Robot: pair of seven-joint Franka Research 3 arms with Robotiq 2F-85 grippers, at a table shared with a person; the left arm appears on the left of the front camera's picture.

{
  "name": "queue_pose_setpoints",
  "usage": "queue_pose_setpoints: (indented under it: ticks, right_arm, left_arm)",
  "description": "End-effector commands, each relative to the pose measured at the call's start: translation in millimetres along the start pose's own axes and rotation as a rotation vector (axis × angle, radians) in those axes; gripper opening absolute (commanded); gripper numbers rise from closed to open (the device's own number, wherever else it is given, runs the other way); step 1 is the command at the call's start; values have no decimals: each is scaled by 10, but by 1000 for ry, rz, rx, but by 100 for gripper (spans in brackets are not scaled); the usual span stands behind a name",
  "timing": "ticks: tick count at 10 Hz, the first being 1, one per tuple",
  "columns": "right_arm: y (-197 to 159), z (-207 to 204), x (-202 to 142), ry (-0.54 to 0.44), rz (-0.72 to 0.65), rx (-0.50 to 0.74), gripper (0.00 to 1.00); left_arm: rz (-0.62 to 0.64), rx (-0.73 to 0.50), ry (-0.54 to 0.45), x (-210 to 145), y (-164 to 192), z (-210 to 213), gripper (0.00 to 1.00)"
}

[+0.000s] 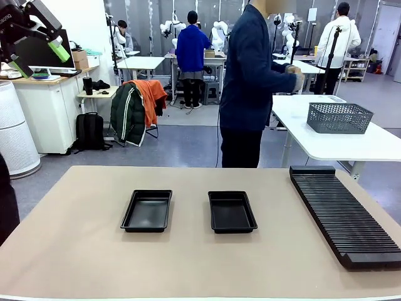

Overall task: Inspect and transfer BCBs to ESD trays.
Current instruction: Pick up the Blank PCB from the PCB Rack and place it in the left ESD tray.

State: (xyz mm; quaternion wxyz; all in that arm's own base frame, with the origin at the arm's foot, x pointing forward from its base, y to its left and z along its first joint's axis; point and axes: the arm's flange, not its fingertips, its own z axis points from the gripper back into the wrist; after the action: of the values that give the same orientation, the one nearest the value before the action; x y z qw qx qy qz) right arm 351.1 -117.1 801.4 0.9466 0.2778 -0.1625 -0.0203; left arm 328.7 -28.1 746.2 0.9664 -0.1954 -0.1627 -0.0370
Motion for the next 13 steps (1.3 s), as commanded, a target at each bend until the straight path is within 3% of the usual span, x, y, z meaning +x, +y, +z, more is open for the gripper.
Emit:
queue_pose_setpoints:
  ticks: [1, 13]
  right_arm:
    - [7, 7, -6, 0, 1, 12, 100]
    - [7, 7, -6, 0, 1, 12, 100]
  left_arm:
    - [-1, 5, -2, 1, -8, -2, 100]
    - [-1, 5, -2, 1, -8, -2, 100]
